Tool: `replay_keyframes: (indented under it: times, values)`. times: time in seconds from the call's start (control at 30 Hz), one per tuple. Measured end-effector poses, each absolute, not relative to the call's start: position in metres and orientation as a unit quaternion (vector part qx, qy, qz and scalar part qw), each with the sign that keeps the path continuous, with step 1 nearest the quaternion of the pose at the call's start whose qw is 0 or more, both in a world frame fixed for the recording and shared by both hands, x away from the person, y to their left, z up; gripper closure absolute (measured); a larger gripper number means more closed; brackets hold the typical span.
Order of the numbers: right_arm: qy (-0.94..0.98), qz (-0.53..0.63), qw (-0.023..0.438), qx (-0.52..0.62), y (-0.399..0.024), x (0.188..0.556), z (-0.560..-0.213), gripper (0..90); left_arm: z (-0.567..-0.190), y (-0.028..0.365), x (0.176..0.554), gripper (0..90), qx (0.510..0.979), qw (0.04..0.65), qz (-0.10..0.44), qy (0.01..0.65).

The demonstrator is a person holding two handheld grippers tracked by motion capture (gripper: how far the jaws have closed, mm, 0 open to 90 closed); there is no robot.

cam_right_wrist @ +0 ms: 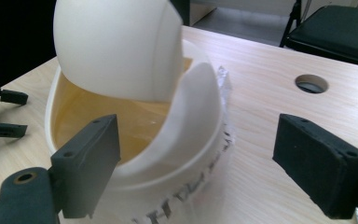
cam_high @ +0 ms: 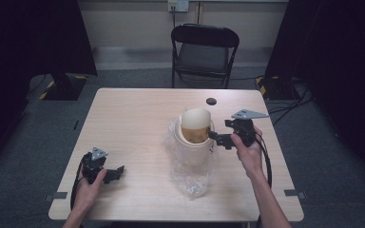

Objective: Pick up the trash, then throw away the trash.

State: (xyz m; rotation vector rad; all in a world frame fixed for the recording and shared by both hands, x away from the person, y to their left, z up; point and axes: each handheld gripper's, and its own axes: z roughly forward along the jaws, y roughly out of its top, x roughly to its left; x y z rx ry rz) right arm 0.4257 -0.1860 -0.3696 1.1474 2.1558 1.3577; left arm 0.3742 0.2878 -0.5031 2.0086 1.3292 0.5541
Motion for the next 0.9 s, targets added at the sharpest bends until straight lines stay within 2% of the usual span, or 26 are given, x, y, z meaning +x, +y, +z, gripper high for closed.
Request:
replay_keyframes:
  times: [0.23,0.4,0.57,0.9]
  values:
    - [0.744,0.477,0.189,0.428,-0.211,0.421,-0.373,14.0,-0.503,0.288,0.374,1.8,0.767,0.33,0.211,0.509]
    - [0.743,0.456,0.204,0.446,-0.228,0.425,-0.387,14.1,-0.503,0.288,0.374,1.8,0.768,0.329,0.212,0.508]
    - [0.739,0.436,0.18,0.48,-0.247,0.439,-0.411,14.3,-0.503,0.288,0.374,1.8,0.767,0.329,0.211,0.509]
    - [0.736,0.41,0.186,0.505,-0.265,0.459,-0.432,14.8,-0.503,0.288,0.374,1.8,0.768,0.328,0.212,0.508]
